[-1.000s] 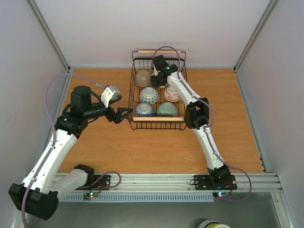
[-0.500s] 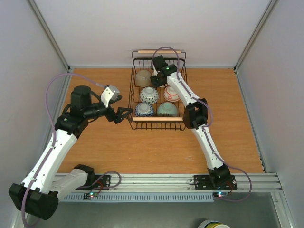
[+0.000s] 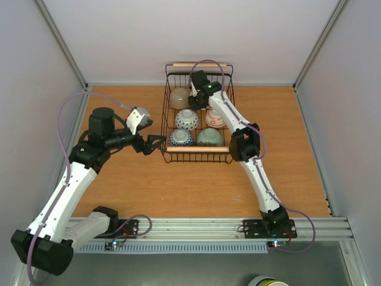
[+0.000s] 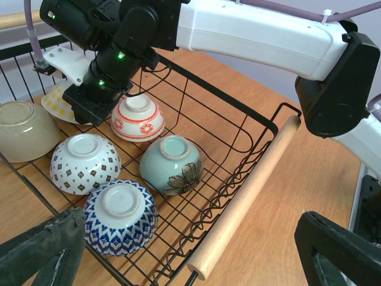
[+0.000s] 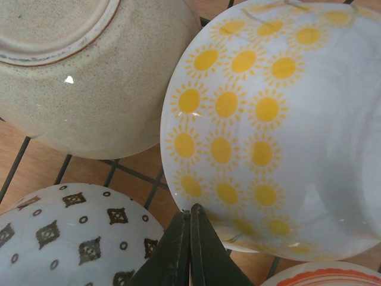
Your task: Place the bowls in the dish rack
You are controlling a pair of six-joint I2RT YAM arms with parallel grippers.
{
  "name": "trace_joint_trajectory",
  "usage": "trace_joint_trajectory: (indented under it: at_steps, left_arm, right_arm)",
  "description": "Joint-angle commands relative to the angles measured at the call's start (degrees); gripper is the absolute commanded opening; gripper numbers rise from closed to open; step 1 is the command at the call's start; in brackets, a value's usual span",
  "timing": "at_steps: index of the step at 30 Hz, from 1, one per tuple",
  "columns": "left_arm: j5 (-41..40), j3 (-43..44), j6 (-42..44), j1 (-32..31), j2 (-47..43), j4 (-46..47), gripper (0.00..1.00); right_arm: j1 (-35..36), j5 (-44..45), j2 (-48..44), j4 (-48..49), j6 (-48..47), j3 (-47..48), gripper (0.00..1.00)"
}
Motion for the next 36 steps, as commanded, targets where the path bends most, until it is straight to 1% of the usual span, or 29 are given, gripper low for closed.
trace_joint_trajectory:
  at_steps: [1, 4, 6, 10, 13, 18, 21, 27, 30, 36]
  left_arm:
    - [0.22, 0.09, 0.66, 0.05, -0.11, 2.04, 0.96]
    - [0.22, 0.09, 0.74, 0.04, -0.11, 2.00, 0.96]
    - [0.28, 0.09, 0.75, 0.07, -0.04, 2.02, 0.96]
    - [0.36, 0.18, 0.77, 0.08, 0.30, 1.98, 0.96]
    - [0.11, 0.27, 0.84, 0.03, 0.39, 1.87, 0.96]
    - [-0.22, 0.35, 1.11, 0.06, 0.72, 1.62, 0.96]
    - [-0.43, 0.44, 1.20, 0.03, 0.97, 1.61, 0.96]
    - [-0.86, 0.62, 1.52, 0.03, 0.84, 1.32, 0.96]
    - [-0.97, 0.71, 1.46, 0.13, 0.75, 1.10, 0.96]
    - [-0.62, 0.63, 1.29, 0.07, 0.75, 1.30, 0.96]
  right_arm:
    - [-1.06, 0.20, -3.22, 6.95, 0.21, -5.71, 0.01]
    - [0.21, 1.23, -8.72, 15.81, -1.11, -16.98, 0.01]
    - [1.11, 3.97, -11.12, 20.62, -1.48, -21.17, 0.01]
    - [1.49, 7.73, -10.01, 21.99, -0.51, -19.69, 0.01]
    - [1.48, 8.60, -8.56, 22.56, -0.37, -18.41, 0.01]
    - [1.57, 9.57, -11.22, 30.19, 0.15, -24.34, 0.01]
    - [1.57, 10.73, -9.66, 29.46, -0.27, -21.57, 0.01]
    - [1.62, 15.01, -0.72, 19.89, -1.47, -5.29, 0.01]
    - [1.57, 16.63, 1.02, 18.89, -1.84, -4.31, 0.01]
    - [1.49, 16.06, 2.36, 16.29, -2.95, -4.77, 0.01]
